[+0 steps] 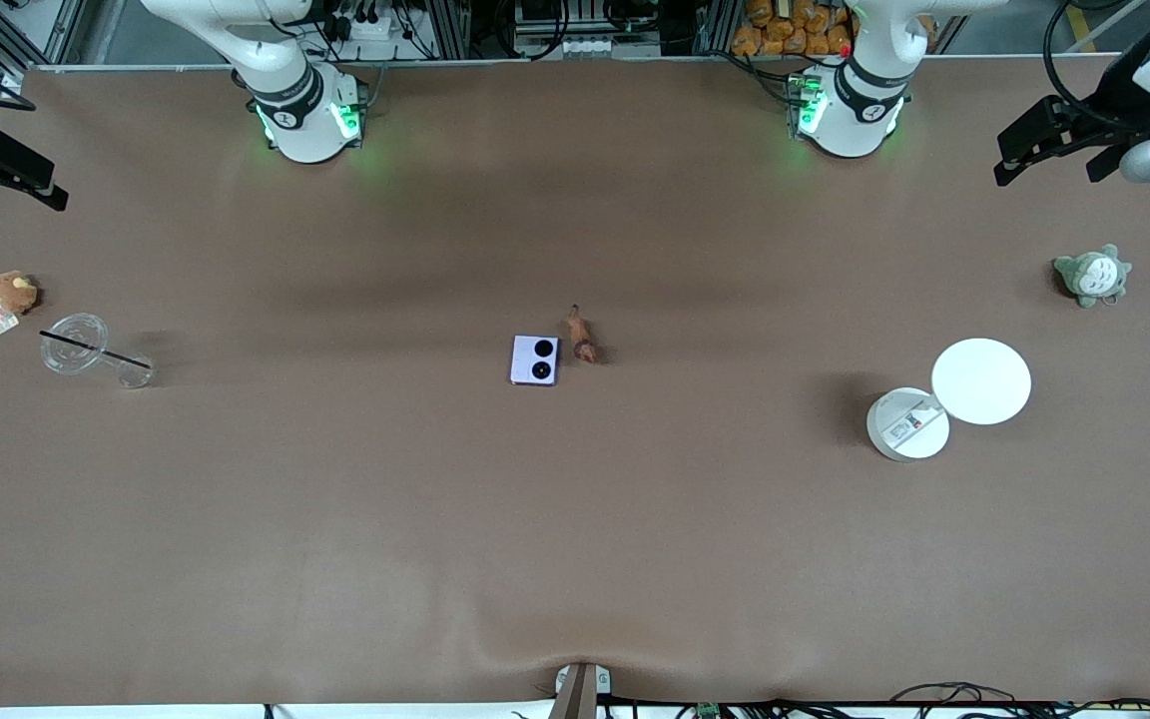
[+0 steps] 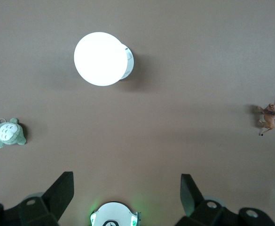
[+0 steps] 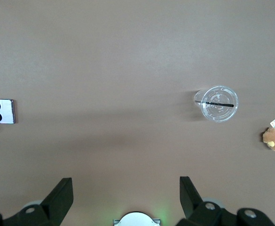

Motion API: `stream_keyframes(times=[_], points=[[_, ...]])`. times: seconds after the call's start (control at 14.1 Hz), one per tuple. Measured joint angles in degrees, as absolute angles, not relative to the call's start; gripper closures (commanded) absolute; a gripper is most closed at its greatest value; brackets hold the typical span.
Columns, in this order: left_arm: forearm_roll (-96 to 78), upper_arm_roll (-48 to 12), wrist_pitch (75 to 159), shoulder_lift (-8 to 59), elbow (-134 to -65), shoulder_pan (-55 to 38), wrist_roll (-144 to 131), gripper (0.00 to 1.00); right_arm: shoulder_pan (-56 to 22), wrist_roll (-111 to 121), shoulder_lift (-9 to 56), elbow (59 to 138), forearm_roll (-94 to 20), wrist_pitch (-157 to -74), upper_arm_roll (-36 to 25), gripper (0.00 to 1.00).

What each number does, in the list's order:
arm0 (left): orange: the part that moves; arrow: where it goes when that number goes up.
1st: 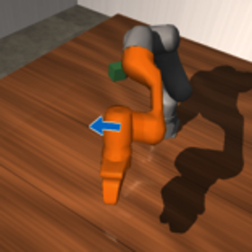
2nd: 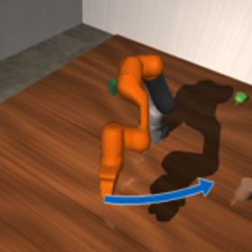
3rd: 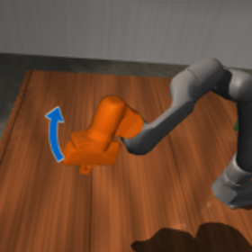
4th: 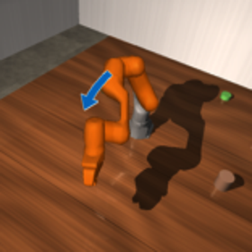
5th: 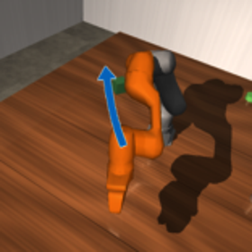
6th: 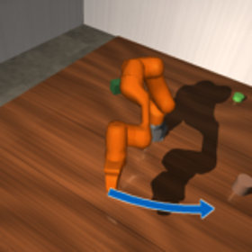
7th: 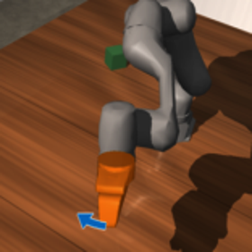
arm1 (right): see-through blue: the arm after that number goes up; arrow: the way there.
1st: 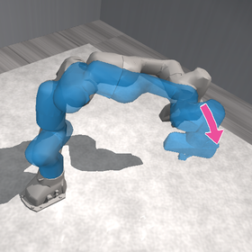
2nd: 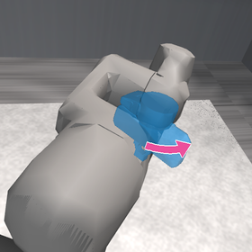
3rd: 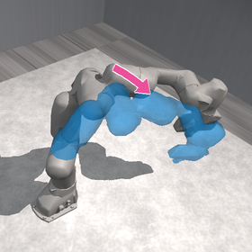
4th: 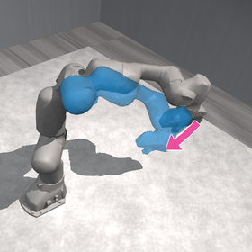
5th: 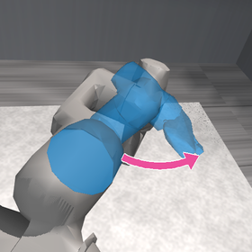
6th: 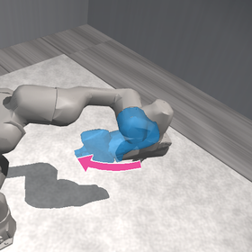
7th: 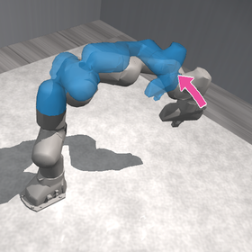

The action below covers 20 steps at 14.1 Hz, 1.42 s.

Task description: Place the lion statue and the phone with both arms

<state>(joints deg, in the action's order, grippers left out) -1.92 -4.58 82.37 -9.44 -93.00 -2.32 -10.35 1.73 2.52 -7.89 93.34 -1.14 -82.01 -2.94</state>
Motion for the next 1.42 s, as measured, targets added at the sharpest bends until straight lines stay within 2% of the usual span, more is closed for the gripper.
stream_keyframes(times=[0.85, 1.2, 1.42], points=[[1.33, -5.88, 81.02, -6.41, -90.91, -2.45, -10.35, 0.00, 1.33, 2.51, -7.59, 93.33, -1.14, -82.26, -2.70, 0.00], [-0.18, -10.52, 82.20, -0.81, -90.63, -5.10, -14.51, 0.00, 0.75, 2.51, -7.02, 93.33, -1.14, -82.36, -2.60, 0.00], [-0.34, -15.81, 88.61, 5.07, -91.20, -8.70, -24.74, 0.00, 0.65, 2.51, -6.94, 93.33, -1.14, -82.37, -2.61, 0.00]])
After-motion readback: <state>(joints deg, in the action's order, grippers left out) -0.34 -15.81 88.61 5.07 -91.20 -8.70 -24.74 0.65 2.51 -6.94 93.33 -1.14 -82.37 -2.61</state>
